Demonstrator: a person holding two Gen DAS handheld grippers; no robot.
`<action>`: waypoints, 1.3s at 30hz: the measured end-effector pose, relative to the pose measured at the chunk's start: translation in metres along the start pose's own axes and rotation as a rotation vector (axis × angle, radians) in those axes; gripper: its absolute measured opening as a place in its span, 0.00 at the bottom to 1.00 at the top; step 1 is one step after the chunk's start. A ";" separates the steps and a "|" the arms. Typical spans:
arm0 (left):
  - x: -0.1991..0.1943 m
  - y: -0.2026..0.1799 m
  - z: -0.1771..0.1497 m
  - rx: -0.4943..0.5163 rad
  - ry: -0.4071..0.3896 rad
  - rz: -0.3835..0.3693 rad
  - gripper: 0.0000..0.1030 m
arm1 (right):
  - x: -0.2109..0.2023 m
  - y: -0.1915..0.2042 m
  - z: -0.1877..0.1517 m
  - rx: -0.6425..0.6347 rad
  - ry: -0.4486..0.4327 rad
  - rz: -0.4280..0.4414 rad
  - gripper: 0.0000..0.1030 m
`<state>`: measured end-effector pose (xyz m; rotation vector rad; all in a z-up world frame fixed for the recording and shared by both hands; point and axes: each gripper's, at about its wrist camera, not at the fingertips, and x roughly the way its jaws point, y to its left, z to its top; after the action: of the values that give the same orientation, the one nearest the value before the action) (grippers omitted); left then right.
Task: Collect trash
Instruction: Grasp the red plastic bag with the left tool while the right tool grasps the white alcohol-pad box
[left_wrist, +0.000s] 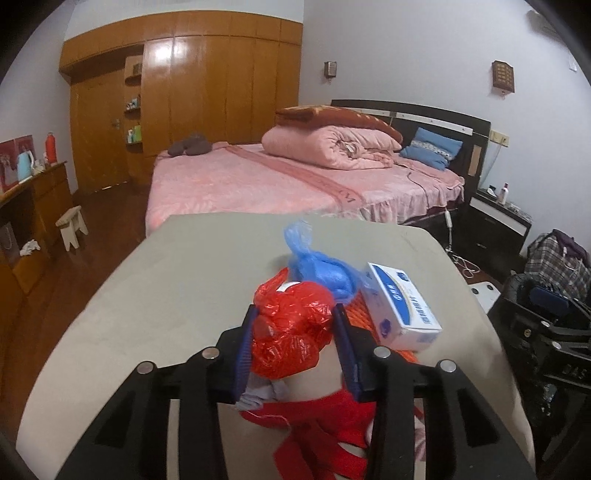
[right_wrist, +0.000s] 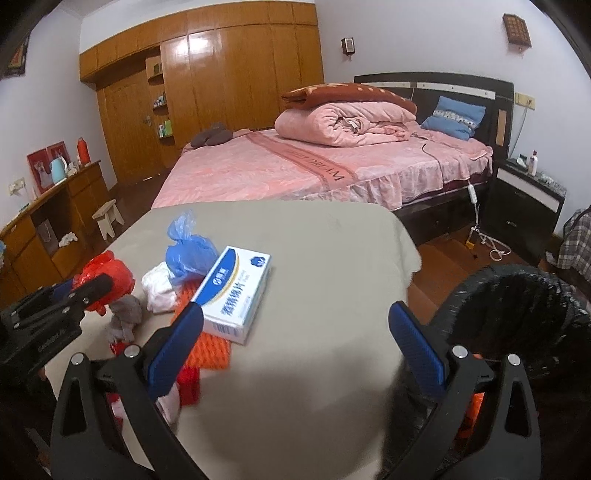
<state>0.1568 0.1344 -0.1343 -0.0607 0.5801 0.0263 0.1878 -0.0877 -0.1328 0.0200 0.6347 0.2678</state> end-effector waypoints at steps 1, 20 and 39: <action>0.001 0.002 0.001 0.002 0.000 0.007 0.38 | 0.005 0.003 0.002 0.003 0.002 0.003 0.95; 0.018 0.037 -0.002 -0.036 0.022 0.046 0.36 | 0.091 0.050 0.002 0.003 0.158 0.012 0.87; 0.003 0.014 0.011 -0.014 -0.021 0.007 0.35 | 0.053 0.032 0.008 -0.013 0.143 0.060 0.54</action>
<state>0.1643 0.1491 -0.1275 -0.0716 0.5593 0.0375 0.2259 -0.0430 -0.1537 0.0077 0.7750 0.3329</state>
